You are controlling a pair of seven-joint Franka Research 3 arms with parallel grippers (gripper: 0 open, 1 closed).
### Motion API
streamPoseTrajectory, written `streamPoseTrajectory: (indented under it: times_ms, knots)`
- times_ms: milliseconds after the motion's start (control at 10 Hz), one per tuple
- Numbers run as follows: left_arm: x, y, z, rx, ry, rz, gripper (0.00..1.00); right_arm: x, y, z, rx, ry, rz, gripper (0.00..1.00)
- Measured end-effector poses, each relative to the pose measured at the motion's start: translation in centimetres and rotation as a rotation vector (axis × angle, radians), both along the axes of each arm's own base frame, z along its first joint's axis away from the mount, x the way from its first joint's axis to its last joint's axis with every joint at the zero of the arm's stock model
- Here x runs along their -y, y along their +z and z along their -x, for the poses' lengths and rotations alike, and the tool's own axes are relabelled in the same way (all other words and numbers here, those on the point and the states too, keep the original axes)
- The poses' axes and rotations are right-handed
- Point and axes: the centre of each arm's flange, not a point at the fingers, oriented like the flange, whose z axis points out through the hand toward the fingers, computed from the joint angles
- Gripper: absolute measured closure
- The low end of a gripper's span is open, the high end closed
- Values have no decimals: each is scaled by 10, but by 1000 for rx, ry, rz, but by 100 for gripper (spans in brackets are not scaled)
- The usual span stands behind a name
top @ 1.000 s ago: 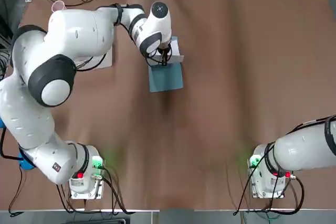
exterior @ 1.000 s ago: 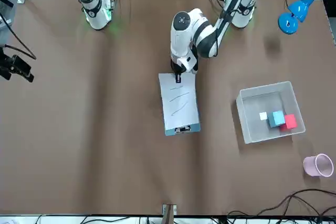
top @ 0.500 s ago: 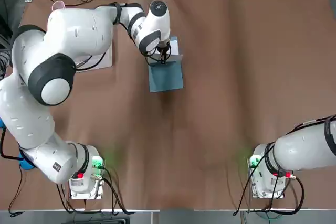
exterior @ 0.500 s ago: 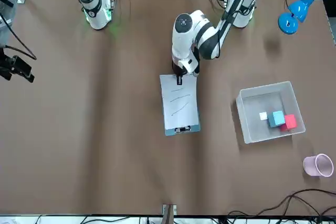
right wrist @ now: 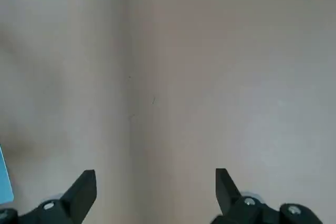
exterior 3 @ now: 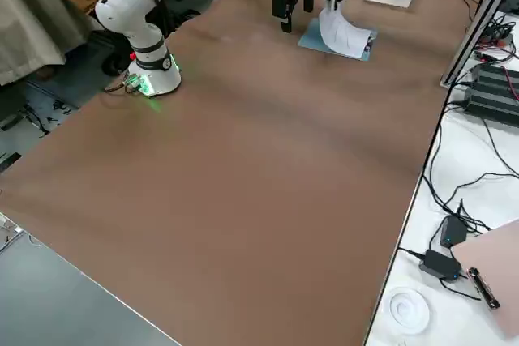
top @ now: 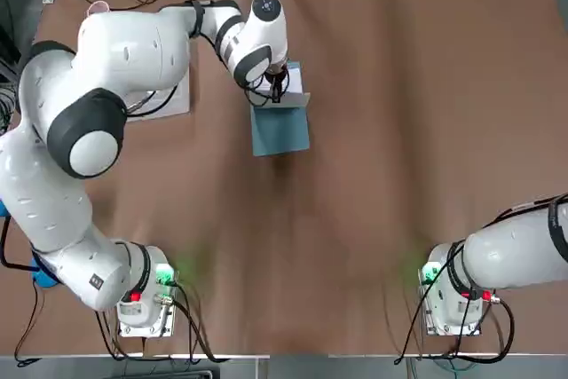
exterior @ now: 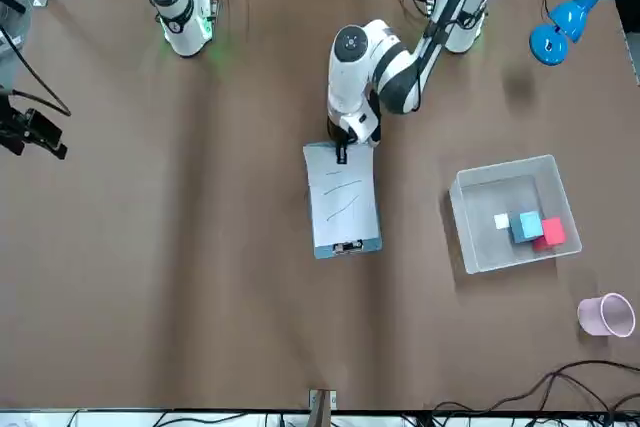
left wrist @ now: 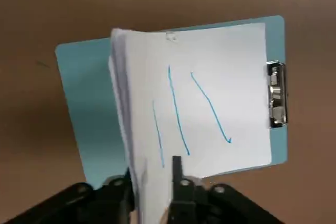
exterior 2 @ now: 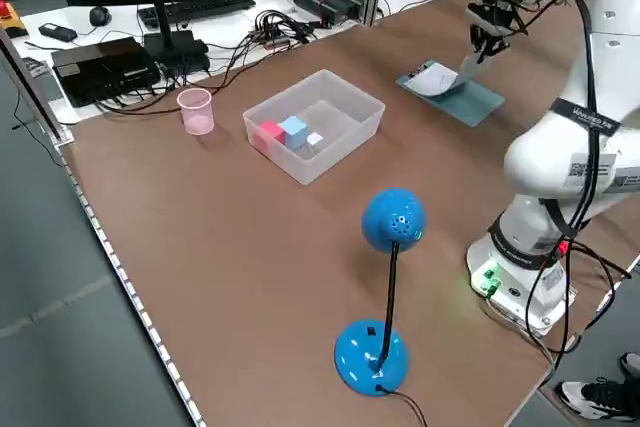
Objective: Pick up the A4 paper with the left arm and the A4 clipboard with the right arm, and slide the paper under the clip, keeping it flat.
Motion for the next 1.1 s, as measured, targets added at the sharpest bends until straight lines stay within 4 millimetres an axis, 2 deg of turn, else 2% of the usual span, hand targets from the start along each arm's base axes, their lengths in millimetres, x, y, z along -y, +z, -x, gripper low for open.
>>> streamPoseTrajectory:
  times_ms: [300,400,600,800,900,1100]
  knots:
    - [1,16,-6,12,-46,-10,17,0,-3,-2,-3,0,1,0]
    - [1,32,-5,19,-95,-28,4,0,-3,-2,-3,0,1,0]
    - [-7,93,1,36,-190,-86,0,0,-3,-2,-3,0,1,0]
    - [-36,149,0,53,-314,-148,0,0,-2,-2,-2,0,1,0]
    - [-60,166,-15,60,-383,-160,0,0,-2,-2,-2,0,1,0]
    - [-115,182,-51,47,-527,-167,0,-1,-2,-2,-1,0,1,0]
